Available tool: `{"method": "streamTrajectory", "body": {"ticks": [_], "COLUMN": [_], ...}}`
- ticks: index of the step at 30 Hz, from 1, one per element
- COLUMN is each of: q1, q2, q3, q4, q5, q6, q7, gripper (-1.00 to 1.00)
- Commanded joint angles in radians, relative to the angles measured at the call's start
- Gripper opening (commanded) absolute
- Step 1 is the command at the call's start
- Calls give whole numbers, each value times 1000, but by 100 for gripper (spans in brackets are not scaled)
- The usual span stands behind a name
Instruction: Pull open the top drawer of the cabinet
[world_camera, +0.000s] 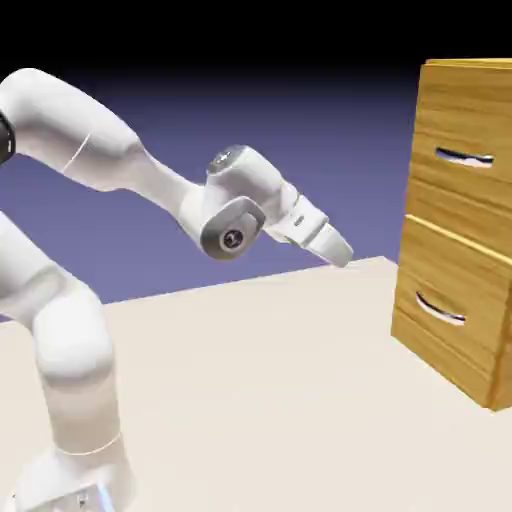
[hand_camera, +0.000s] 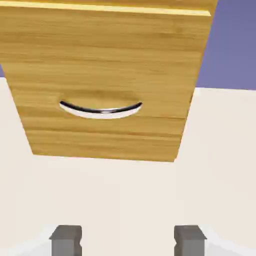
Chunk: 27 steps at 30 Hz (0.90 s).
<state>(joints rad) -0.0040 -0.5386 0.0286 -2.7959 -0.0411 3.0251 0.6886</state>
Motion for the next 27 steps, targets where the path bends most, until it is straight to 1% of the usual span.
{"method": "streamTrajectory", "body": {"ticks": [1, 27], "q1": [-13, -357], "q2": [26, 704], "q3": [24, 641], "q4": [12, 315], "q5": [-34, -920], "q6": [-10, -266], "q7": [-44, -1174], "gripper": [0, 0]}}
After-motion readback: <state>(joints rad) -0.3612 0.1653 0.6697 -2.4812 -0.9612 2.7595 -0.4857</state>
